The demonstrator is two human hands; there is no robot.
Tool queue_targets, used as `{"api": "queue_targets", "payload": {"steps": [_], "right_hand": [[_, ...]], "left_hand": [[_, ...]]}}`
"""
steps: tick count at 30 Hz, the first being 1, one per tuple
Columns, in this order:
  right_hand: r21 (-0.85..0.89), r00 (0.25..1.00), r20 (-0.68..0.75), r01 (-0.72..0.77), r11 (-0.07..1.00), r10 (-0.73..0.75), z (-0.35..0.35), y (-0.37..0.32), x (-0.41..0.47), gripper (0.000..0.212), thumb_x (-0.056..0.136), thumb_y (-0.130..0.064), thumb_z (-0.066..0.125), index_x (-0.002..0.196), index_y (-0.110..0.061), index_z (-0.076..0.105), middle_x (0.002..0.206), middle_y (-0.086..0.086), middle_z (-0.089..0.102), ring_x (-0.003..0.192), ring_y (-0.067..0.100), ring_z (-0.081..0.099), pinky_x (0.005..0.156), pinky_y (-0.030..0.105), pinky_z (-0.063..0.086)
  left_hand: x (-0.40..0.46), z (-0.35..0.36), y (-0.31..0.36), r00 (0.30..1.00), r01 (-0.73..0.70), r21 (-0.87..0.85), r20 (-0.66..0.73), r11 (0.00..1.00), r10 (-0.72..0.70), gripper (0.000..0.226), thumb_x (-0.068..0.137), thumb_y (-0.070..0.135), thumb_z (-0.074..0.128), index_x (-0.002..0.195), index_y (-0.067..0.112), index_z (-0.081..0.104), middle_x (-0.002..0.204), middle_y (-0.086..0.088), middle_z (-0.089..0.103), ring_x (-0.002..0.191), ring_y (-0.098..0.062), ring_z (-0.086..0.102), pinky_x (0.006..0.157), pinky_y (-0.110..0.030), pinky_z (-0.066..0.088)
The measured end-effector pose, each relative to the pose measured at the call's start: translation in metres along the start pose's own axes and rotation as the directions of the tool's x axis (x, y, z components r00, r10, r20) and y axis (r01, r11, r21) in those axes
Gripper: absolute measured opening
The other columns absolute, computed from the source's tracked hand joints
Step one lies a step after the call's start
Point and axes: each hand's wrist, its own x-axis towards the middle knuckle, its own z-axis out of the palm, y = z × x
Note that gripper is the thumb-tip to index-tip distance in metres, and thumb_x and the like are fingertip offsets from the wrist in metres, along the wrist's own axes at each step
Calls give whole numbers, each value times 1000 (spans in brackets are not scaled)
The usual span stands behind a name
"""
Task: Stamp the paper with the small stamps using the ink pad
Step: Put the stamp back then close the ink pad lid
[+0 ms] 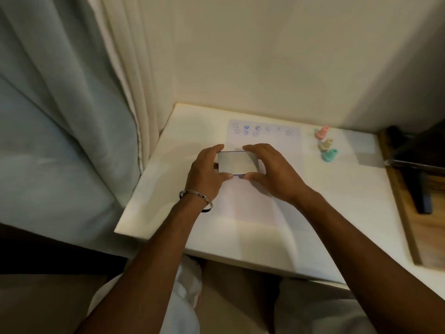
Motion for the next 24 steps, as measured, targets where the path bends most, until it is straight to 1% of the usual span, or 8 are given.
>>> {"api": "queue_targets", "payload": {"steps": [4, 5, 7, 12, 17, 19, 20, 24], "right_hand": [[-8, 994, -52, -93, 996, 93, -25, 28, -24, 69, 80, -24, 80, 140, -13, 48, 137, 7, 54, 124, 23, 49, 100, 26, 38], [-6, 990, -72, -123, 992, 122, -32, 36, -32, 69, 80, -24, 80, 140, -14, 48, 138, 6, 53, 124, 22, 48, 99, 24, 36], [11, 977, -105, -183, 983, 184, -44, 53, -47, 69, 80, -25, 80, 140, -17, 48, 139, 3, 52, 124, 18, 47, 97, 21, 35], [46, 937, -145, -316, 948, 319, -66, 92, -90, 70, 78, -34, 82, 139, -24, 48, 137, -3, 52, 116, 10, 48, 93, 21, 41], [58, 893, -157, -418, 906, 422, -77, 125, -122, 74, 76, -28, 84, 140, -29, 46, 139, -5, 51, 111, 8, 49, 88, 19, 41], [66, 887, -155, -430, 900, 435, -78, 134, -126, 74, 77, -26, 83, 140, -31, 45, 141, -6, 50, 111, 5, 46, 87, 15, 39], [63, 886, -152, -433, 899, 437, -78, 137, -126, 74, 77, -26, 83, 141, -31, 44, 142, -6, 50, 113, 5, 46, 87, 15, 39], [53, 890, -155, -426, 903, 429, -78, 144, -126, 74, 79, -27, 82, 140, -33, 42, 143, -5, 49, 117, 10, 47, 90, 23, 42]], "left_hand": [[3, 42, 23, 996, -80, -14, 28, 997, 80, 70, 67, 6, 83, 130, 15, 53, 132, -5, 52, 106, -23, 59, 81, -22, 52], [3, 53, 30, 994, -101, -16, 40, 995, 101, 70, 67, 6, 83, 129, 15, 54, 131, -5, 52, 107, -24, 59, 81, -23, 53], [3, 76, 44, 990, -130, -22, 59, 991, 131, 70, 65, 6, 84, 128, 15, 54, 130, -5, 49, 109, -24, 58, 85, -29, 55], [-5, 130, 74, 983, -146, -40, 105, 988, 150, 65, 65, 9, 85, 124, 17, 58, 125, -6, 52, 102, -26, 62, 84, -38, 57], [-14, 169, 87, 969, -159, 20, 196, 987, 153, 70, 68, 14, 84, 131, 13, 52, 126, -8, 52, 104, -27, 62, 88, -41, 55], [-15, 176, 89, 966, -177, 43, 197, 983, 165, 71, 69, 17, 83, 132, 12, 51, 125, -9, 53, 105, -27, 62, 88, -41, 55], [-15, 179, 90, 967, -184, 56, 189, 981, 171, 71, 69, 18, 83, 132, 12, 51, 125, -9, 54, 105, -27, 62, 88, -39, 55], [-16, 187, 92, 971, -199, 88, 150, 976, 185, 71, 70, 23, 82, 133, 12, 50, 125, -8, 55, 107, -24, 61, 84, -30, 54]]}}
